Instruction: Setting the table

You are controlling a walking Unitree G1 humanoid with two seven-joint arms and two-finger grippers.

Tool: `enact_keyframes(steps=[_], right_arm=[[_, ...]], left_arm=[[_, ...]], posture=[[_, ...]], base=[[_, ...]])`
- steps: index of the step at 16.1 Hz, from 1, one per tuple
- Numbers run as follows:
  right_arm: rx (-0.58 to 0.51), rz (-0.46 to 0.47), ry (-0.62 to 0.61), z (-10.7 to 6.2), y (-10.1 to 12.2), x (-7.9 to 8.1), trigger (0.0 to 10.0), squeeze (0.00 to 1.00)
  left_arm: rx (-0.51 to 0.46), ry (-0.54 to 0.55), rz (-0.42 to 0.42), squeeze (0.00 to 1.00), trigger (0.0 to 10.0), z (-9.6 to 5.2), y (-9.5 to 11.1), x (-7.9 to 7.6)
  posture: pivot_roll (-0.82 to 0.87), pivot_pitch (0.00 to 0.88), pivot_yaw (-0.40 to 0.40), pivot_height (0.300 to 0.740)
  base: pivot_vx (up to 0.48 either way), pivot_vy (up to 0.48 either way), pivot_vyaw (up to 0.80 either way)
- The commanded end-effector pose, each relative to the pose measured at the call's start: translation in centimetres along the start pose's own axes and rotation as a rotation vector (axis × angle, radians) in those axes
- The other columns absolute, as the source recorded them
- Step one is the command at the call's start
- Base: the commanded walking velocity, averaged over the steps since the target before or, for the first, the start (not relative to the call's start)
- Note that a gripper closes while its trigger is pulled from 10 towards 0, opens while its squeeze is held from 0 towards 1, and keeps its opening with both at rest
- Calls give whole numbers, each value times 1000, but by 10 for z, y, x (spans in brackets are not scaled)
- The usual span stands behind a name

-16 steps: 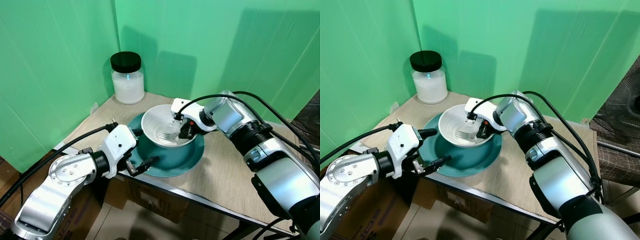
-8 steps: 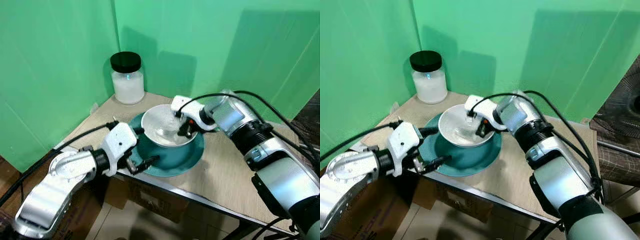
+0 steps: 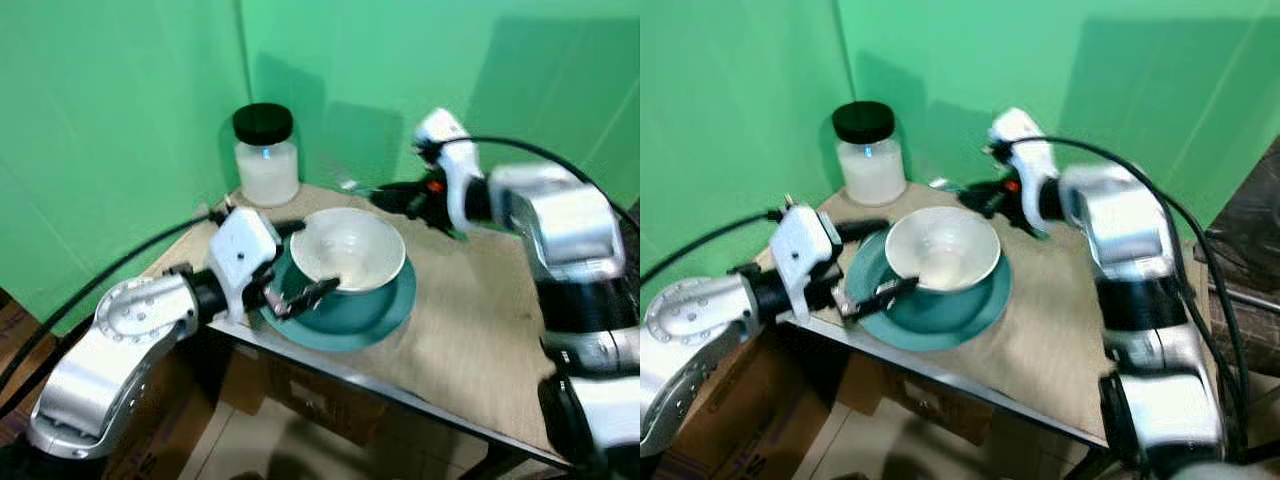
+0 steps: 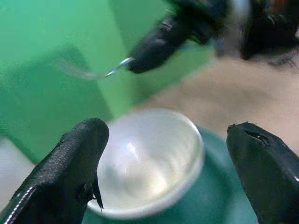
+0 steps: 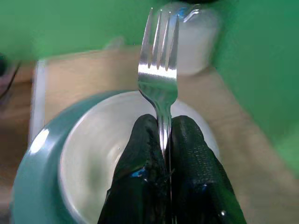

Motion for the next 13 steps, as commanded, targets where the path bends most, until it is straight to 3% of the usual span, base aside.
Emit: enact_keyframes(steps=[1,2,3,4,6,8,9,10,11,13], right_arm=[[-86,43,-137,-18,6,-8,0,0],[-149,52,-211,-27,6,-8,745,0],[-200,47,-298,-39,5,0,10000,0],[-261,19,-341,-44,11,5,10000,0],[-396,158,-368,-56,10,38,10000,0],[-371,166,-423,-58,1,45,10000,0],[-333,218,-526,-62,-13,46,10000,0],[-309,206,-635,-68,-23,44,10000,0],[-280,139,-687,-68,-29,45,10000,0],[-248,240,-738,-69,-45,42,10000,0]], left_arm=[[-31,29,10,0,10000,5,7,-2],[-43,73,8,0,10000,9,8,1],[-56,162,-12,0,10000,11,7,11],[-57,207,-19,0,10000,11,5,15],[-80,317,-52,0,10000,9,-2,19],[-88,372,-89,0,10000,7,-6,19],[-97,452,-116,0,10000,2,-11,21],[-99,524,-155,0,10000,-6,-19,23],[-77,587,-143,0,10000,-12,-27,29],[-68,635,-121,0,10000,-16,-29,33]], posture=[[-55,0,12,740],[-51,0,11,740],[-61,0,19,740],[-73,0,25,740],[-79,0,43,740],[-80,0,43,740],[-82,8,35,740],[-85,15,30,740],[-82,18,22,740],[-77,20,10,740]], base=[[0,0,0],[0,0,0],[0,0,0],[0,0,0],[0,0,0],[0,0,0],[0,0,0],[0,0,-500],[0,0,-800],[0,0,-800]])
Point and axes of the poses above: a point about 5 cm out from each wrist's last joint towards the gripper, its own z axis pointing out of the wrist towards the gripper, its own y axis along the axis of the wrist's last joint, x = y × z, the point moved 5 cm from there along z, pointing out of the wrist towards the gripper, and after that the axes turned 14 degrees about -z, right-handed, at the moved point
